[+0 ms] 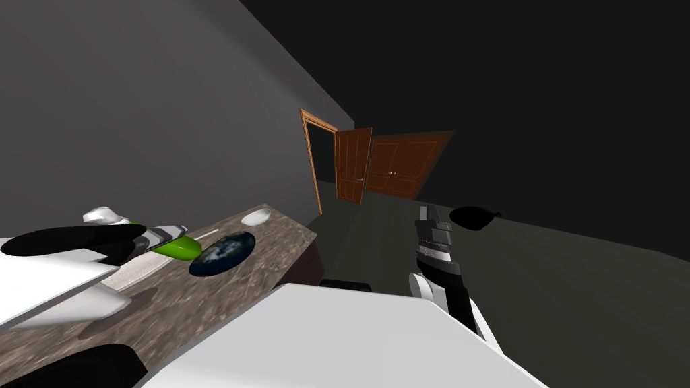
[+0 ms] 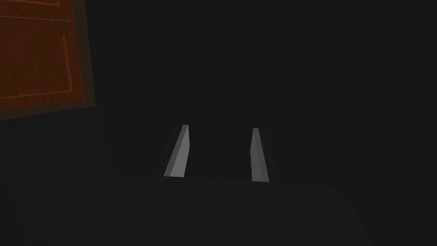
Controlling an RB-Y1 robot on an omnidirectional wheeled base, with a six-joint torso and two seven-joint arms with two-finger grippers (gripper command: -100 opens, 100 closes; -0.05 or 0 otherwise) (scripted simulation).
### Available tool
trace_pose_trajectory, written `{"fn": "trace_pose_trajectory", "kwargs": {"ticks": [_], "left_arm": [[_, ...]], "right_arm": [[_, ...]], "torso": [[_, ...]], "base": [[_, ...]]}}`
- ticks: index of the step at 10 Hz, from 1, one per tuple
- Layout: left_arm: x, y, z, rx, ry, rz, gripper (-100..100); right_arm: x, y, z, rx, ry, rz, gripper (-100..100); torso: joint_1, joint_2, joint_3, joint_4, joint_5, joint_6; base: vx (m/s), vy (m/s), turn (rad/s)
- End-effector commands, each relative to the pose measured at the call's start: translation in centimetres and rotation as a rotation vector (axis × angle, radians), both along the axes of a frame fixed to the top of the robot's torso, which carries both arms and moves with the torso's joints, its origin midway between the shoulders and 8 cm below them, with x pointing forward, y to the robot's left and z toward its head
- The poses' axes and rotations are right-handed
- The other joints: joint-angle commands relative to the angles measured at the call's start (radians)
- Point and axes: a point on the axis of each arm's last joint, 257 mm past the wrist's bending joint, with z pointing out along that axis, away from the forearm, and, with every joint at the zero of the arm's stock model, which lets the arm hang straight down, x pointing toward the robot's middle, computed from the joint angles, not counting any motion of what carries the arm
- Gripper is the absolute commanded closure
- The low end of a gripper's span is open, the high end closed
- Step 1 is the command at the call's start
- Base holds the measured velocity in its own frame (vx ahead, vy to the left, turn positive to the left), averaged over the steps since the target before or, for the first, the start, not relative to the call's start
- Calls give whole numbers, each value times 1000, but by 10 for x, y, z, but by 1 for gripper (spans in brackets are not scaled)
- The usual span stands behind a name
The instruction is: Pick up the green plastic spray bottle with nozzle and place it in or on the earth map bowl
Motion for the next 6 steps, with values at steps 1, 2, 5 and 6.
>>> {"fn": "trace_pose_trajectory", "kwargs": {"ticks": [1,2,5,6], "left_arm": [[-4,0,0,-10,15,16,100],[-5,-1,-1,-15,25,24,100],[-11,-4,-3,-30,53,43,100],[-12,-5,-4,-33,61,48,100]], "right_arm": [[0,0,0,0,0,0,0],[0,0,0,0,0,0,0],[0,0,0,0,0,0,0],[0,0,0,0,0,0,0]], "torso": [[0,0,0,0,0,0],[0,0,0,0,0,0],[-1,-1,-1,-1,0,0],[-1,0,0,0,0,0]], "base": [[70,4,-45],[73,0,-37],[65,-14,-31],[48,-8,-17]]}}
